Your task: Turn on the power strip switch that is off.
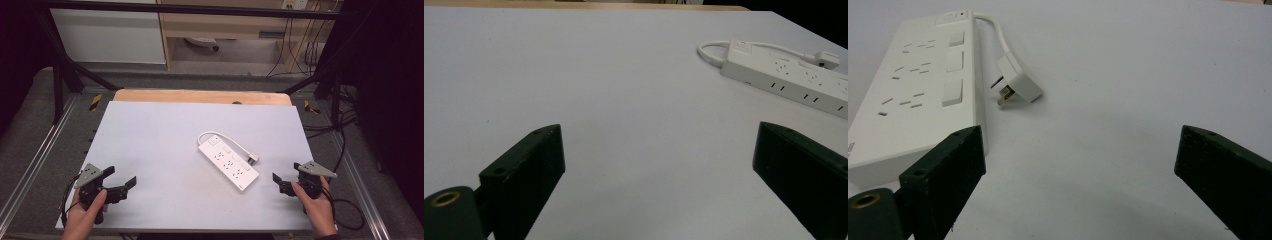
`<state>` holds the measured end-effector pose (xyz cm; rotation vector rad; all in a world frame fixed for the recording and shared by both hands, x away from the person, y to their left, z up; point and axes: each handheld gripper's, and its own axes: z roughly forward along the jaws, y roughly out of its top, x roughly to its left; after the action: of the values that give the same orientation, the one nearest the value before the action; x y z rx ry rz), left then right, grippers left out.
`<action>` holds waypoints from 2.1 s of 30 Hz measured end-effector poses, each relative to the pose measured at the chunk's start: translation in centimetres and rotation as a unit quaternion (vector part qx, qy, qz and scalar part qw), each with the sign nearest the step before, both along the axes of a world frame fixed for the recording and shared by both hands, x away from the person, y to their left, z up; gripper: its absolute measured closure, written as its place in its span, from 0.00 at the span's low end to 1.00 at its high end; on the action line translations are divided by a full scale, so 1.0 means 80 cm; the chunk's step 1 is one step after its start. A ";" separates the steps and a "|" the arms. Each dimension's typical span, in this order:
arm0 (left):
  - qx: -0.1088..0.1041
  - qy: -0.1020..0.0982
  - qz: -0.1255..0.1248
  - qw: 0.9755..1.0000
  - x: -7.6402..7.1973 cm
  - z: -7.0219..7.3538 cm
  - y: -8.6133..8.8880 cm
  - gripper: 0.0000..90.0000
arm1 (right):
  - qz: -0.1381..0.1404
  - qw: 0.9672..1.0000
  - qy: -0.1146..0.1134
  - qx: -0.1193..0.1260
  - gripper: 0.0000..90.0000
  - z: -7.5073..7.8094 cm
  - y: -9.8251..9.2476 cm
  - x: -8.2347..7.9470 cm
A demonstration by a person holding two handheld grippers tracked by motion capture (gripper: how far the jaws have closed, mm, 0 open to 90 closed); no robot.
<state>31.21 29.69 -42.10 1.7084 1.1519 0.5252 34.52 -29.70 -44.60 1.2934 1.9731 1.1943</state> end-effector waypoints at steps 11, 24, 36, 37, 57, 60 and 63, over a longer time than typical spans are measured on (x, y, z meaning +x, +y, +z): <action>0.005 0.006 -0.003 1.000 0.000 -0.001 -0.003 0.07 | 0.008 1.000 0.012 0.005 0.05 0.004 0.003 0.000; 0.008 0.011 -0.003 1.000 0.001 -0.002 -0.005 0.07 | 0.024 1.000 0.008 0.018 0.05 0.020 0.007 -0.004; 0.011 0.004 -0.007 1.000 0.000 0.000 -0.005 0.07 | 0.042 0.999 0.002 0.021 0.04 0.027 0.019 -0.010; 0.011 0.004 -0.007 1.000 0.000 0.000 -0.005 0.07 | 0.044 0.999 -0.001 0.020 0.04 0.029 0.020 -0.011; 0.016 0.009 -0.010 1.000 0.000 -0.002 -0.007 0.07 | 0.035 0.998 -0.024 0.042 0.06 0.054 0.041 -0.008; 0.015 0.011 -0.009 1.000 0.000 -0.003 -0.007 0.07 | 0.034 0.998 -0.028 0.046 0.06 0.059 0.041 -0.005; 0.018 0.012 -0.010 1.000 0.000 -0.003 -0.007 0.07 | 0.028 0.998 -0.030 0.053 0.05 0.065 0.041 0.001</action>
<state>31.21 29.14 -42.38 1.7602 1.1474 0.5172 34.60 -26.44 -39.40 1.2465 1.9379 1.3637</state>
